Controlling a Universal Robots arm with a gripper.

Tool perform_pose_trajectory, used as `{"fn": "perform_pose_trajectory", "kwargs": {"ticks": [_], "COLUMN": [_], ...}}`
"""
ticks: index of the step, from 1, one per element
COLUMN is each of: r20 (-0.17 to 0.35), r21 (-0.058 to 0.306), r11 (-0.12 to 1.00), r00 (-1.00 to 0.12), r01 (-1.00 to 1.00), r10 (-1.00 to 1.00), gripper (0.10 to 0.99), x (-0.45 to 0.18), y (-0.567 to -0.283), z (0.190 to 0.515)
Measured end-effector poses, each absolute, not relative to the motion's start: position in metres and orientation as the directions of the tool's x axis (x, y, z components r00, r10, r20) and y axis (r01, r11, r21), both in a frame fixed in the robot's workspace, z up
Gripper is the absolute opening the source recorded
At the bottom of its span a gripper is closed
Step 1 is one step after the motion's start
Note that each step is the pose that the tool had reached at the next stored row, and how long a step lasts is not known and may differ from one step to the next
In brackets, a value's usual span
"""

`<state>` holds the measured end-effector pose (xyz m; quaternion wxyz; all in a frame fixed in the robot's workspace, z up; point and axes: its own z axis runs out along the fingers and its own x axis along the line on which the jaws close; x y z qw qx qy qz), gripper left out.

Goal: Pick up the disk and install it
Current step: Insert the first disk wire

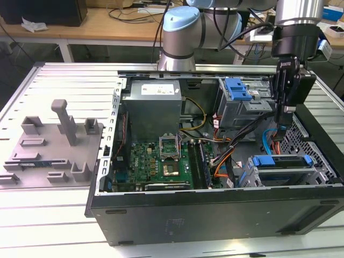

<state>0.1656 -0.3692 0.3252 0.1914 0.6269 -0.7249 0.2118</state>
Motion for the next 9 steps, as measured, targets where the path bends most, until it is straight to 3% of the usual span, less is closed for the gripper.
{"fn": "perform_pose_trajectory", "kwargs": {"ticks": [8,9], "r20": [0.554,0.555], "r21": [-0.069,-0.069], "r11": [0.123,0.123], "r00": [-0.141,-0.141], "r01": [-0.99,-0.99], "r10": [-0.821,-0.82], "gripper": [0.282,0.216], "x": [0.1653,0.1653], "y": [-0.3684,-0.3684], "z": [0.3236,0.3234]}}
